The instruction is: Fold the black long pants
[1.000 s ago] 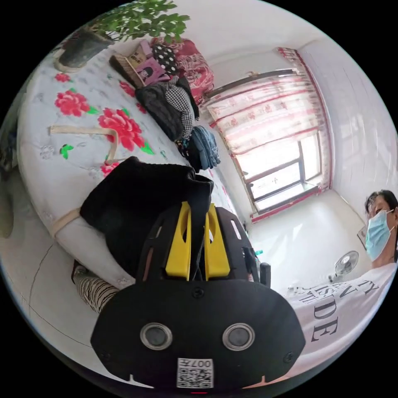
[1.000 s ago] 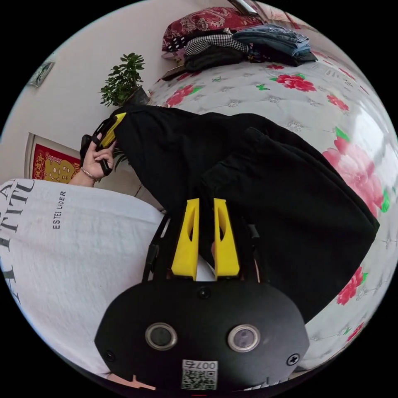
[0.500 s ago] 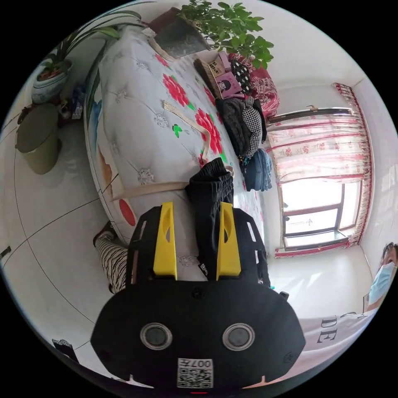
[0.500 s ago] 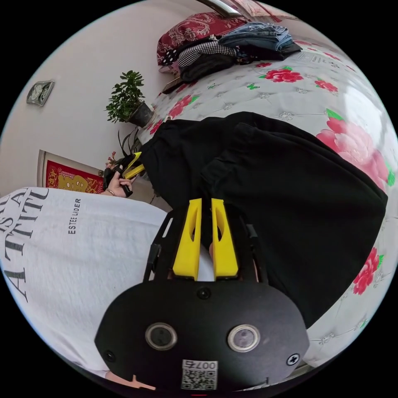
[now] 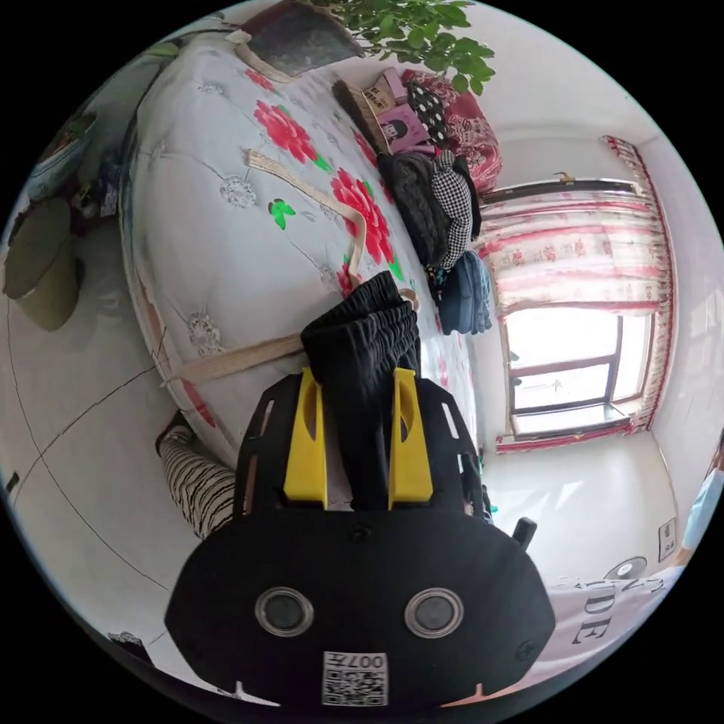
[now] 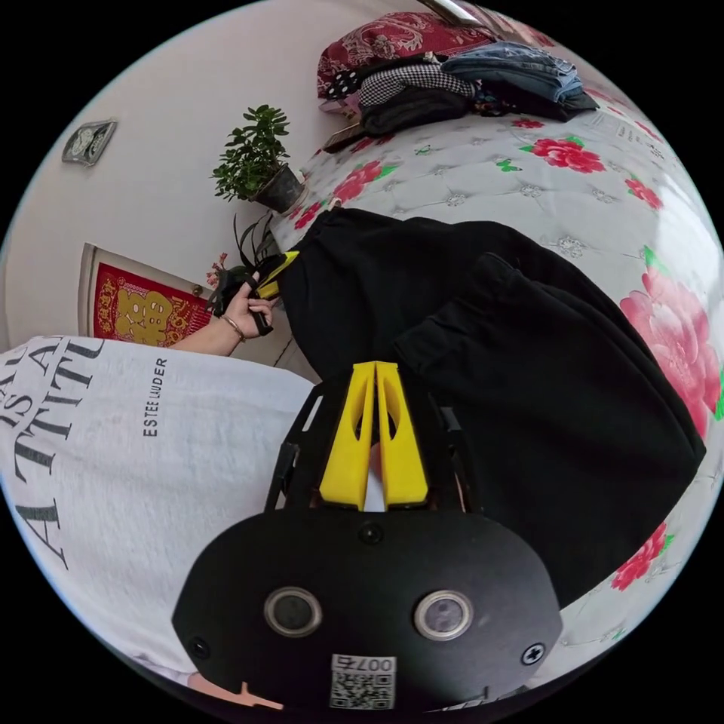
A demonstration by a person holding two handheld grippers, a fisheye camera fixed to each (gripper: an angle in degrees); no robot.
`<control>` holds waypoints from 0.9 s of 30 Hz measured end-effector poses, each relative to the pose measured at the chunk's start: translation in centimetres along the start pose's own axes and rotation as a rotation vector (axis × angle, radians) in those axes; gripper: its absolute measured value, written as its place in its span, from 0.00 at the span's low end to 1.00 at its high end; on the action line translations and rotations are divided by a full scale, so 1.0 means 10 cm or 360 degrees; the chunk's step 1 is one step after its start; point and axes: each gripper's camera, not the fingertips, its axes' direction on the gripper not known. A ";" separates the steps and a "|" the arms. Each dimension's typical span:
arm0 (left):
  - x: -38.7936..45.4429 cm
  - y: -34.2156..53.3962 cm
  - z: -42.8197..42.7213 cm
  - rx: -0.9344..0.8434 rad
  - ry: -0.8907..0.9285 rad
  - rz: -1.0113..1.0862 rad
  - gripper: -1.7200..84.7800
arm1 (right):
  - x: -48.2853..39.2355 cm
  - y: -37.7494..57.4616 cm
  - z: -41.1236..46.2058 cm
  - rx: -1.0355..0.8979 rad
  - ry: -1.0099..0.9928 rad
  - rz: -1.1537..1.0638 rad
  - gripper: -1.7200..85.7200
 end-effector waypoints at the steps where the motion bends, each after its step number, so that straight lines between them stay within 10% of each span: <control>1: 0.06 0.00 0.04 -0.0002 -0.0045 -0.0067 0.13 | 0.04 0.05 0.06 -0.0006 -0.0029 0.0011 0.02; 15: 2.07 0.16 0.19 0.0079 -0.0334 0.0578 0.09 | 0.30 0.84 0.34 0.0104 -0.0067 0.0069 0.02; 27: 4.71 1.74 1.04 -0.0468 0.0208 0.2196 0.09 | 0.67 2.67 -0.18 0.0520 0.0268 0.0384 0.02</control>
